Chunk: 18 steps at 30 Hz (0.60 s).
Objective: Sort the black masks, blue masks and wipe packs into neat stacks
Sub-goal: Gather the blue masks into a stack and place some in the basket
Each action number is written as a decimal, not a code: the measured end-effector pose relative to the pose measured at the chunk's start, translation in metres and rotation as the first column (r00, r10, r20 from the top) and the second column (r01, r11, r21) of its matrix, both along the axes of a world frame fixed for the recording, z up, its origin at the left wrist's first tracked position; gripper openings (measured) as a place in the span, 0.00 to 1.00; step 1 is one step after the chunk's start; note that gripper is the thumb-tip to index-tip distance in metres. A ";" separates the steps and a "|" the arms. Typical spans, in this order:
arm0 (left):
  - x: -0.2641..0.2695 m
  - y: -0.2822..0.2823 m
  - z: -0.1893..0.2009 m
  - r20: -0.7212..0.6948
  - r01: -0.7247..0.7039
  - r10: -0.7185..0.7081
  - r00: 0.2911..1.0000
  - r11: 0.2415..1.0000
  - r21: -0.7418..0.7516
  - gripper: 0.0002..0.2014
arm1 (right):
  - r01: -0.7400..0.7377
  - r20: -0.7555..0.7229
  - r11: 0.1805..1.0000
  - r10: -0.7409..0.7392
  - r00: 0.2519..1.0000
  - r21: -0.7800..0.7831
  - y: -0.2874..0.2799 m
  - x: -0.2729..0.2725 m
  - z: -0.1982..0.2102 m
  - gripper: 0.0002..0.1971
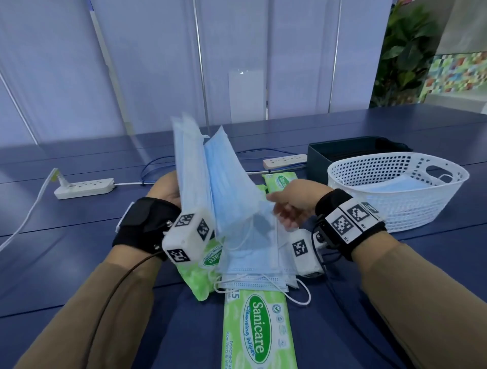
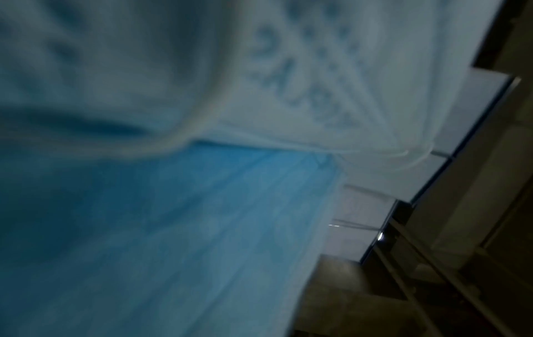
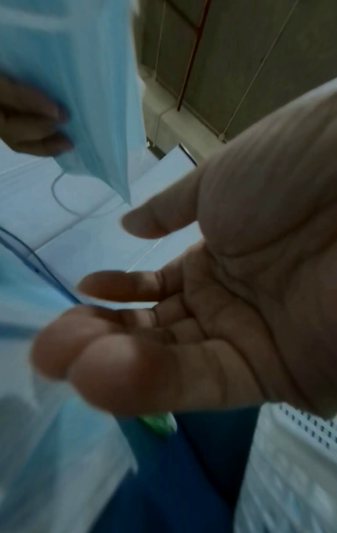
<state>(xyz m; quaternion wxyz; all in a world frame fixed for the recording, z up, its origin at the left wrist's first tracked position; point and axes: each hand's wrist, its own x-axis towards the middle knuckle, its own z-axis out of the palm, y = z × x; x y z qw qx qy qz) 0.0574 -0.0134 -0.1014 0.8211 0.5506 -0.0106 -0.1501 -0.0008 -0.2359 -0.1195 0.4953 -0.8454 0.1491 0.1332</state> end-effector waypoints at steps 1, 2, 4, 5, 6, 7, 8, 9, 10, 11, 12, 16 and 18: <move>0.003 0.004 -0.003 0.004 -0.047 0.046 0.999 0.997 0.062 0.19 | -0.024 -0.044 0.999 0.023 0.999 -0.022 -0.002 0.002 -0.004 0.19; 0.006 0.006 -0.005 0.015 -0.079 0.078 0.997 0.992 0.098 0.18 | -0.047 -0.079 0.998 0.045 0.996 -0.034 -0.004 0.003 -0.008 0.18; 0.015 0.010 -0.011 0.034 -0.122 0.119 0.992 0.987 0.107 0.19 | -0.054 -0.125 0.998 0.049 0.991 -0.036 -0.005 0.004 -0.011 0.17; 0.013 0.008 -0.012 0.039 -0.109 0.106 0.994 0.988 0.112 0.20 | -0.038 -0.141 0.999 0.035 0.989 -0.024 -0.005 0.004 -0.012 0.17; 0.009 0.007 -0.013 0.045 -0.061 0.056 0.997 0.993 0.103 0.22 | -0.022 -0.153 1.000 0.020 0.988 -0.014 -0.005 0.002 -0.013 0.17; 0.003 0.004 -0.016 0.038 0.004 -0.008 0.999 0.994 0.113 0.26 | -0.008 -0.163 1.000 0.006 0.987 -0.013 -0.006 0.003 -0.015 0.18; -0.005 0.001 -0.019 0.029 0.086 -0.091 0.995 0.988 0.131 0.28 | 0.005 -0.164 1.000 -0.008 0.986 -0.023 -0.007 0.003 -0.016 0.18; -0.013 -0.004 -0.022 0.034 0.154 -0.164 0.986 0.969 0.193 0.28 | 0.013 -0.153 0.999 -0.021 0.988 -0.051 -0.008 0.004 -0.018 0.19; -0.018 -0.009 -0.024 0.034 0.186 -0.202 0.979 0.948 0.259 0.25 | 0.006 -0.131 0.994 -0.020 0.991 -0.108 -0.009 0.005 -0.020 0.19; -0.020 -0.013 -0.026 0.022 0.197 -0.217 0.976 0.921 0.337 0.21 | -0.008 -0.105 0.985 -0.011 0.994 -0.174 -0.010 0.007 -0.021 0.20; -0.022 -0.018 -0.028 0.020 0.190 -0.216 0.976 0.897 0.398 0.18 | -0.017 -0.083 0.975 -0.002 0.997 -0.220 -0.009 0.006 -0.021 0.21; -0.022 -0.024 -0.026 0.007 0.199 -0.227 0.974 0.864 0.462 0.15 | -0.023 -0.047 0.992 0.018 0.999 -0.125 -0.002 0.004 -0.020 0.13; -0.025 -0.025 -0.025 -0.001 0.231 -0.266 0.964 0.836 0.498 0.13 | -0.056 -0.034 0.992 0.053 0.998 -0.109 0.001 0.005 -0.022 0.11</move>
